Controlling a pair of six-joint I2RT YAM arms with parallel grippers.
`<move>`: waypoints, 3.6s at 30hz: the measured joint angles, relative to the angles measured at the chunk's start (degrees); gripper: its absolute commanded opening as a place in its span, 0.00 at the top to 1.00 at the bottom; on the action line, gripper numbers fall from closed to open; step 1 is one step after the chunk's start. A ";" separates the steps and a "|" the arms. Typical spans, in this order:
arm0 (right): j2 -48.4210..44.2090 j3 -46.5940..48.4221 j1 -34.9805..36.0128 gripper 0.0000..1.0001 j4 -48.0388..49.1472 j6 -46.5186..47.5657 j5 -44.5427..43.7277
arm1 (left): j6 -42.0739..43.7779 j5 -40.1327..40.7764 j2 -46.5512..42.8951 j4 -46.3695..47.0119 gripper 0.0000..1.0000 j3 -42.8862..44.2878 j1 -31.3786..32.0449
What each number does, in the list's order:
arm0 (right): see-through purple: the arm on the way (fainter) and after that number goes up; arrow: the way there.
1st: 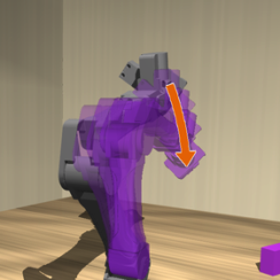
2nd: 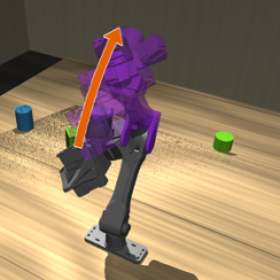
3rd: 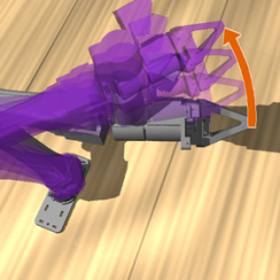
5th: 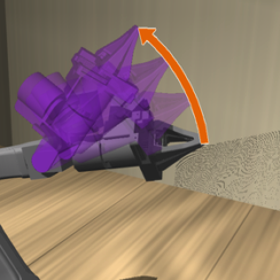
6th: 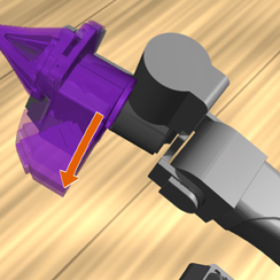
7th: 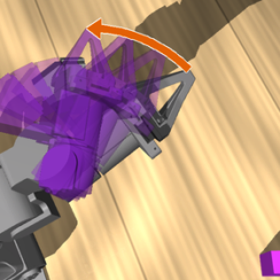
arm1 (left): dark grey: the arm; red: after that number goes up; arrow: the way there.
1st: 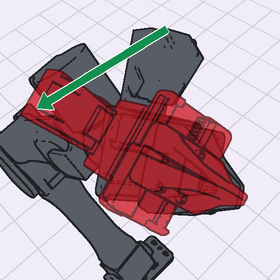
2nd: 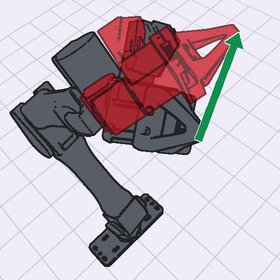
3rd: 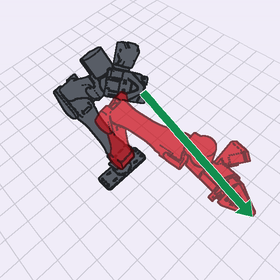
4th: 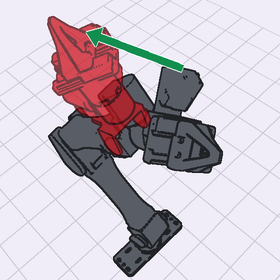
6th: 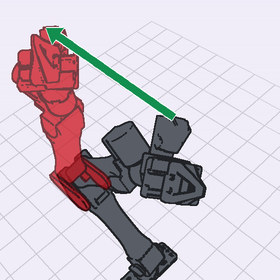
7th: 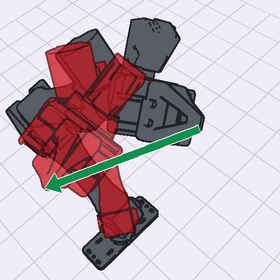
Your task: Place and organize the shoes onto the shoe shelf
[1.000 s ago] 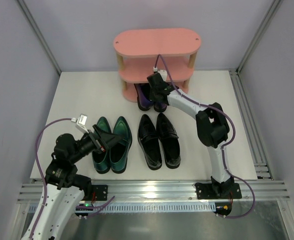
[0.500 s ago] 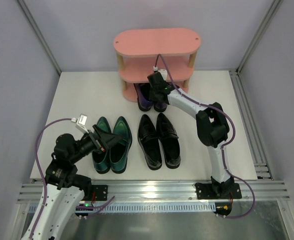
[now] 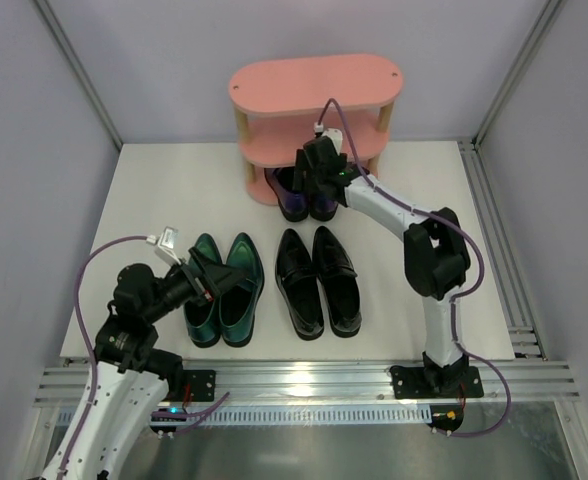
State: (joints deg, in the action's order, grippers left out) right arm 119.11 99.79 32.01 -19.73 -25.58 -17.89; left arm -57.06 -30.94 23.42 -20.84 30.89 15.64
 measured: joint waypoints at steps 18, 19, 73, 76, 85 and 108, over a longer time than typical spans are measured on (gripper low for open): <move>-35.12 -31.08 2.91 0.17 1.22 -0.85 2.32 | 0.04 4.52 13.68 8.39 0.01 -0.17 0.00; -37.29 -34.95 5.46 0.17 -1.60 -1.44 2.43 | 0.07 4.63 13.22 8.41 0.01 -0.17 0.00; -43.43 -18.56 20.79 0.96 -27.89 -2.08 -11.98 | 0.26 5.40 4.87 5.57 0.00 -3.17 0.00; -37.29 -11.67 15.78 0.96 -26.71 2.12 -11.37 | 0.31 5.40 4.85 5.55 0.00 -3.17 0.00; -10.29 21.57 5.86 0.96 -30.49 9.07 -5.99 | 0.76 5.42 4.81 4.28 0.00 -2.49 0.00; 2.36 31.58 -0.22 0.71 -20.09 13.64 -4.61 | 1.49 5.44 3.82 2.51 0.00 -1.77 0.00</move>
State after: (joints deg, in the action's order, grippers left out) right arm 121.47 131.37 31.79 -39.81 -11.94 -22.50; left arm -55.57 -25.50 27.24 -18.33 29.12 15.64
